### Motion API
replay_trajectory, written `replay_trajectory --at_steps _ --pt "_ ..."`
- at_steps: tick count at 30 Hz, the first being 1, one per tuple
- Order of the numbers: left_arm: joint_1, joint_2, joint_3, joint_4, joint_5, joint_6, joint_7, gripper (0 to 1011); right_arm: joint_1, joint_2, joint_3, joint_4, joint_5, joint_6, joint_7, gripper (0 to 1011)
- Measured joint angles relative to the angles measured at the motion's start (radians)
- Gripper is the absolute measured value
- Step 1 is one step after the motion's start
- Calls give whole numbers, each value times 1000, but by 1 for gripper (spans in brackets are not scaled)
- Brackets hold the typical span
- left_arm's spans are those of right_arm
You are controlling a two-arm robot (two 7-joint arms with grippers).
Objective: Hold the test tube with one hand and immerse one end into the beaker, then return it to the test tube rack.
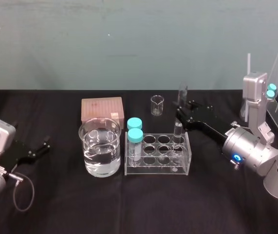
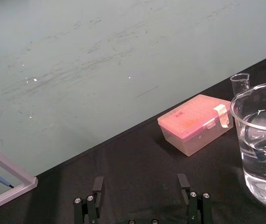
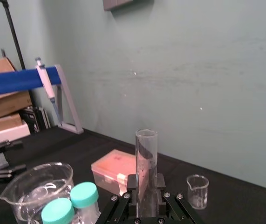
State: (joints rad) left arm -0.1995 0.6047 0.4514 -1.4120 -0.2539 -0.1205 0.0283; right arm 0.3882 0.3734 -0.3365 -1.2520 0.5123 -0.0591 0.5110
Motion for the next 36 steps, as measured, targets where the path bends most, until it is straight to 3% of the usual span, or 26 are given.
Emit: replay_trajectory --at_steps 20,36 --pt "0 0 0 0 0 0 0 1000 -15 42 61 -139 13 -66 -5 228" --pt "0 0 0 0 0 0 0 1000 -53 55 97 -175 14 -53 -40 228"
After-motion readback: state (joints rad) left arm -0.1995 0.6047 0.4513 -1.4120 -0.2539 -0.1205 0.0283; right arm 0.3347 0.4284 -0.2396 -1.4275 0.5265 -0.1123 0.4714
